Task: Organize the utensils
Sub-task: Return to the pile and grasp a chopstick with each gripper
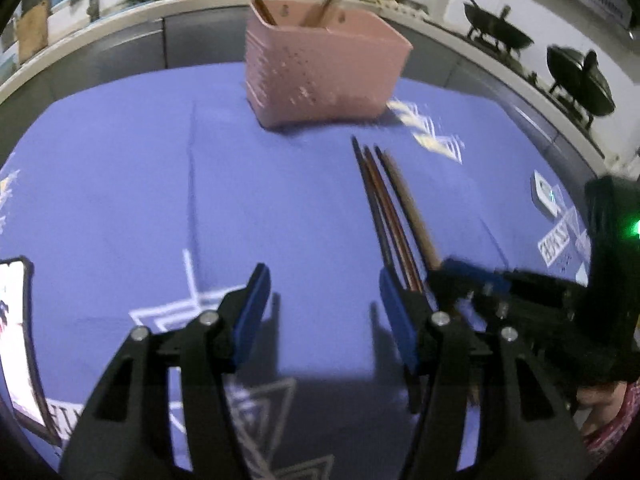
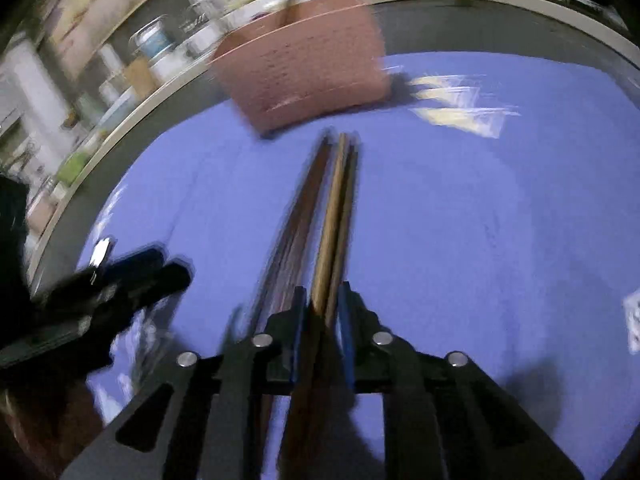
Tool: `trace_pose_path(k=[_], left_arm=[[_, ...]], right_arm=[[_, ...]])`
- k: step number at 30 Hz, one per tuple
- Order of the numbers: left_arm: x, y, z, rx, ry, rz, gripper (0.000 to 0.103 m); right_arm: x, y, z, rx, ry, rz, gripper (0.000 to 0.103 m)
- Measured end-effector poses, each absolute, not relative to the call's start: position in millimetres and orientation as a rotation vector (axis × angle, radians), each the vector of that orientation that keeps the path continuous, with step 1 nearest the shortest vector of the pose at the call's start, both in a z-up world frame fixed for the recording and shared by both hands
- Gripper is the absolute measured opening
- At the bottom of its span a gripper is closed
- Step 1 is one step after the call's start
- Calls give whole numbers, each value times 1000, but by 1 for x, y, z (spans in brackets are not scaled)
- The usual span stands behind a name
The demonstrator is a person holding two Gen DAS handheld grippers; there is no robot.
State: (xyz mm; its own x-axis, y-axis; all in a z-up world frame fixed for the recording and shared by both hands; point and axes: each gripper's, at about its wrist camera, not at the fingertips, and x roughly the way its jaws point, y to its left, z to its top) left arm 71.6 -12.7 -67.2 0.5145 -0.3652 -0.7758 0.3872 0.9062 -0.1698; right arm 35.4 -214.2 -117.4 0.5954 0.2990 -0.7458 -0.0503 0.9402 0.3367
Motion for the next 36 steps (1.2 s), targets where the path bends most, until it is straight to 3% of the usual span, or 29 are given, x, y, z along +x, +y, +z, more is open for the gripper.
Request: trace_pose_path(k=[3, 9, 11, 16, 18, 26, 36], left_arm=[[65, -25, -70, 57, 928, -461, 53], [66, -56, -79, 125, 945, -495, 38], [67, -63, -83, 150, 955, -487, 28], [68, -75, -89, 205, 937, -463, 24], [68, -77, -91, 239, 911, -440, 7], [63, -42, -91, 181, 955, -438, 5], [21, 3, -92, 150, 1030, -455, 6]], right_arm=[[25, -240, -118, 402, 894, 173, 16], [9, -260, -116, 439, 877, 158, 16], [8, -257, -115, 419, 873, 161, 16], [19, -252, -117, 337, 887, 136, 16], [20, -249, -122, 323, 889, 142, 16], [13, -255, -124, 291, 891, 112, 8], [-13, -255, -124, 288, 943, 145, 9]])
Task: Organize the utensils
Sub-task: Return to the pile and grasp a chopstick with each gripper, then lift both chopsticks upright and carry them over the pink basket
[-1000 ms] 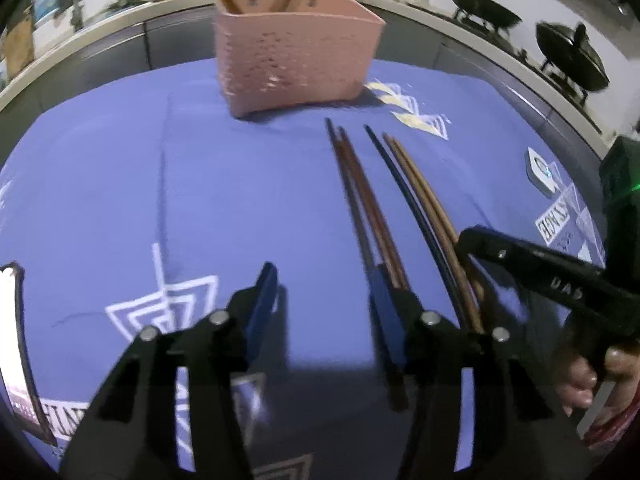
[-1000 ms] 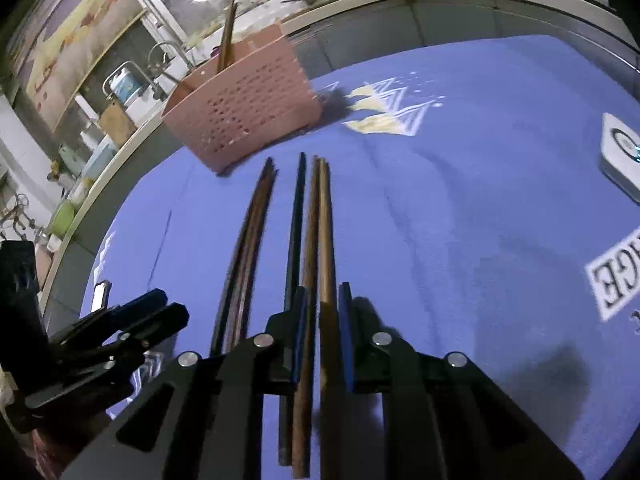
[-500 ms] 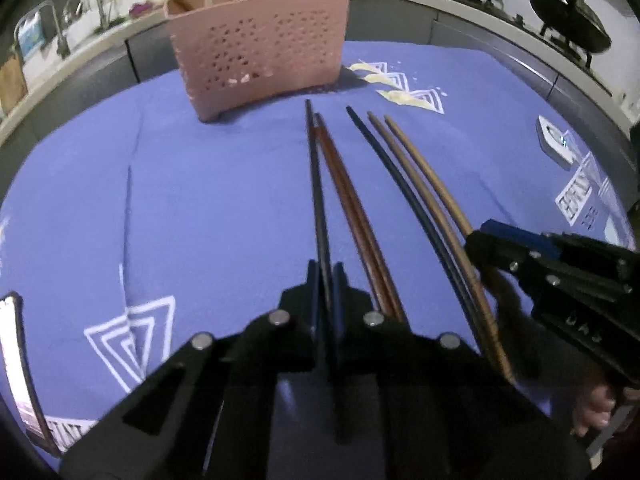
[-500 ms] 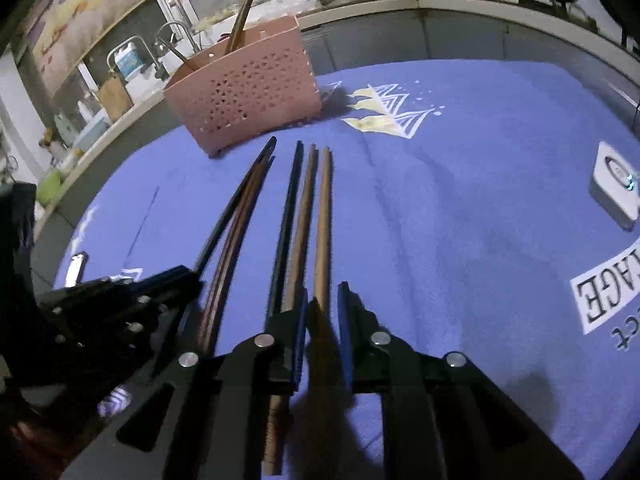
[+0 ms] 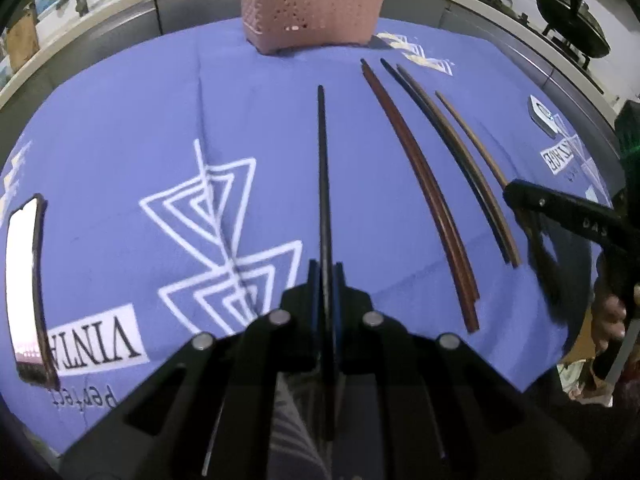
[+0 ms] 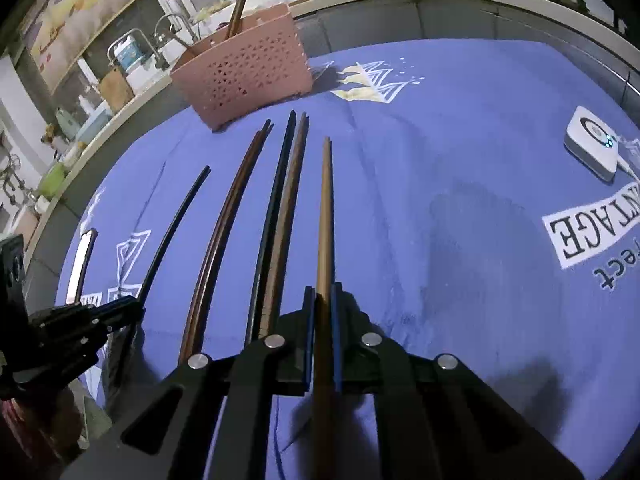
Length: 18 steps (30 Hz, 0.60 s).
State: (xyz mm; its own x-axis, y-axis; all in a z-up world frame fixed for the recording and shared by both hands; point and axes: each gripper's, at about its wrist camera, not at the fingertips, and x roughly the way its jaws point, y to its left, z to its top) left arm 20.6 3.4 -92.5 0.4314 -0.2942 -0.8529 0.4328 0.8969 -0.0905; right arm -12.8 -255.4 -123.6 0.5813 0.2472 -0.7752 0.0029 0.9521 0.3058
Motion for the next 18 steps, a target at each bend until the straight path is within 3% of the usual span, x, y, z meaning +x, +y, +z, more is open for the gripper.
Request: trace_pose_path(k=[15, 18], left_arm=[[139, -68, -83, 240, 982, -438, 9], [152, -73, -81, 227, 989, -447, 5]], right_arm=[[105, -253, -111, 238, 1023, 150, 12], [109, -249, -109, 209, 1027, 152, 5]])
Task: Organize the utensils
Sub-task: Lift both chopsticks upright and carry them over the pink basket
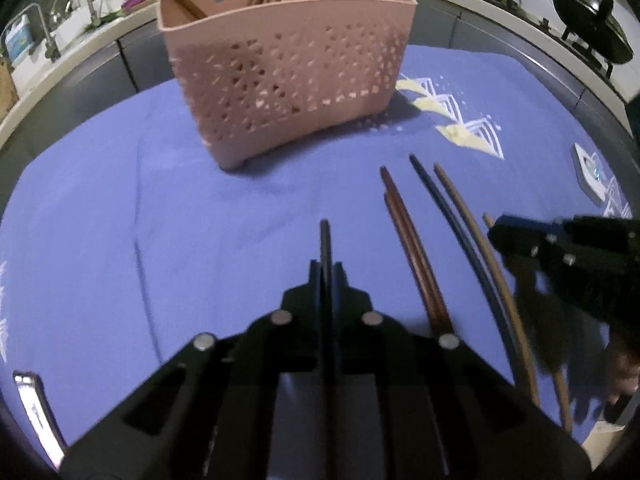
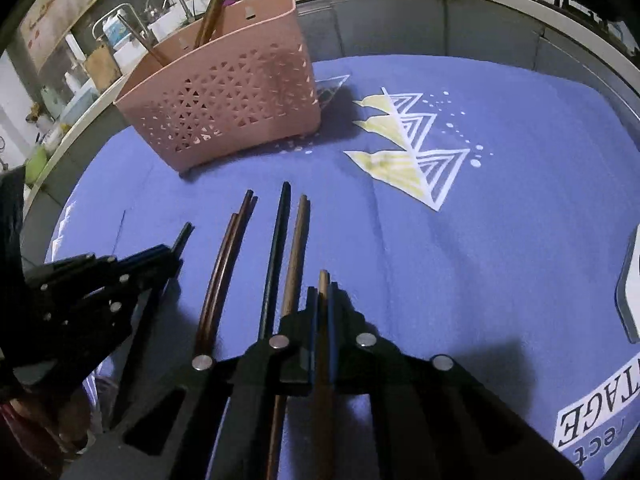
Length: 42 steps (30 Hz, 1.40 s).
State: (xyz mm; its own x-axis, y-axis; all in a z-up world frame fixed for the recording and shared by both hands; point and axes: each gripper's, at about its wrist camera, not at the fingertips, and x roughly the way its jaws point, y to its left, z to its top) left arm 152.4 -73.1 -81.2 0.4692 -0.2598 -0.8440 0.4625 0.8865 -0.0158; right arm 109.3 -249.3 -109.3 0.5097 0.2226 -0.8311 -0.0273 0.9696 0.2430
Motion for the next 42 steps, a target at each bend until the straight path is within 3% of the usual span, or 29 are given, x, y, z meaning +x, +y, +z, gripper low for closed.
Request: trace_pose_path(k=[4, 13, 26, 38, 42], left_arm=[[148, -60, -57, 161, 939, -493, 4], [83, -7, 61, 24, 615, -574, 4], [70, 2, 85, 37, 540, -571, 4], [123, -8, 205, 4, 278, -459, 4], [156, -15, 215, -4, 232, -392, 4]], right_arm=[[88, -252, -65, 220, 871, 193, 5], [18, -237, 51, 150, 473, 255, 4], [17, -223, 60, 137, 464, 274, 4], [104, -208, 171, 194, 267, 239, 4], [143, -197, 182, 171, 196, 188, 4]])
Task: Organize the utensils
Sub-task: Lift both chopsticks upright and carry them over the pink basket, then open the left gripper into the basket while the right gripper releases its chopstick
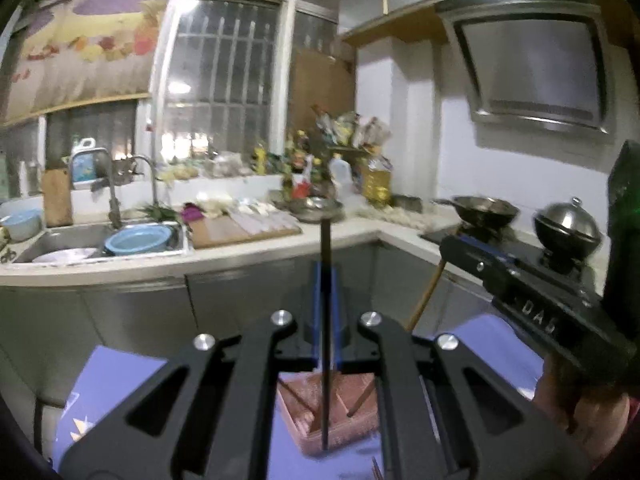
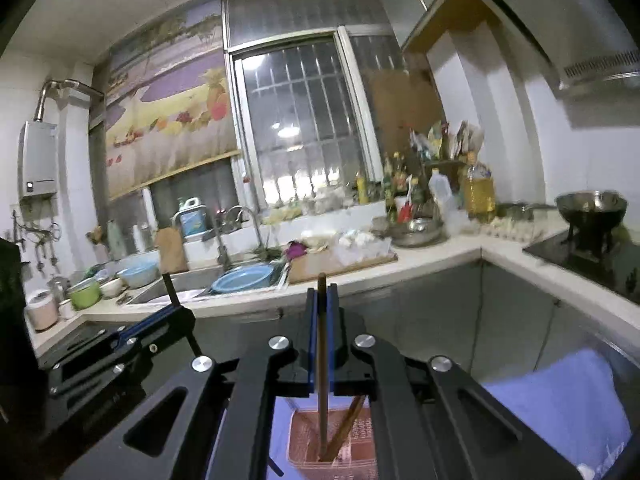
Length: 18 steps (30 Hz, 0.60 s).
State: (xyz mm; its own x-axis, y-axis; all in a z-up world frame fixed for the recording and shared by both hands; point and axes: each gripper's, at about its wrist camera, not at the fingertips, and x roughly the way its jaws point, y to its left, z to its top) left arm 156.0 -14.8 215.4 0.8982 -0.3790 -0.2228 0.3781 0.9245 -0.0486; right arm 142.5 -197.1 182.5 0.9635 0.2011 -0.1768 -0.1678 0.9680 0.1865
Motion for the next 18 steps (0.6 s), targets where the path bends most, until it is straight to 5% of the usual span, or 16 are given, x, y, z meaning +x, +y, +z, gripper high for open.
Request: trace_pose_path(k=[11, 12, 13, 15, 18], left_arm=[[240, -23, 136, -43, 460, -312, 5], [246, -25, 127, -41, 509, -316, 7], [250, -26, 119, -38, 556, -315, 19], [246, -22, 112, -55, 563, -286, 34], [231, -11, 122, -85, 510, -279, 40]], right_arm=[[227, -178, 93, 126, 489, 185, 5], [232, -177, 87, 131, 527, 194, 6], [236, -178, 82, 142, 562, 202, 7], [232, -183, 80, 197, 571, 223, 12], [209, -192, 92, 264, 479, 229, 48]])
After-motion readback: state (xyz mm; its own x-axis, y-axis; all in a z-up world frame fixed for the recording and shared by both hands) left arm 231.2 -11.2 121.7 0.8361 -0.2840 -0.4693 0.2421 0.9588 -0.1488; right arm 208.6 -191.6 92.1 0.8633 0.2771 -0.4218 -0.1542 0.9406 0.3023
